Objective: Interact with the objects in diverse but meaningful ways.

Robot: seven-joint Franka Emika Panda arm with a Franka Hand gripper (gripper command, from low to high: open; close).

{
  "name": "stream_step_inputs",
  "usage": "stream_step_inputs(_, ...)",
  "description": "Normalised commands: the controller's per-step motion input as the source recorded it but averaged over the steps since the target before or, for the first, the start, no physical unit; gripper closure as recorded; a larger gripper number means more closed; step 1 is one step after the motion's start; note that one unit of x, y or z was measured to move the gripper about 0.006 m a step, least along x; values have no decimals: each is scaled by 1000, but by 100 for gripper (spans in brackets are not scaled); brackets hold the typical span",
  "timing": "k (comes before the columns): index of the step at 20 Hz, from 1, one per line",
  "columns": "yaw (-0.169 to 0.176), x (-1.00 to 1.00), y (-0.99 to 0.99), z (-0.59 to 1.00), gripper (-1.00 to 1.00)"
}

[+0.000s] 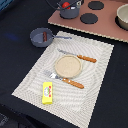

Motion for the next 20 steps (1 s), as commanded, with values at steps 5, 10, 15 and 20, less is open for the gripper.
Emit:
stream_step_inputs(5,5,-253,-192,-395,-100)
stream_step_inputs(10,4,-261,-167,-411,-100)
stream_step_inputs(15,26,-371,-82,-417,-100)
stream_step_inputs(20,48,-487,0,-279,-100)
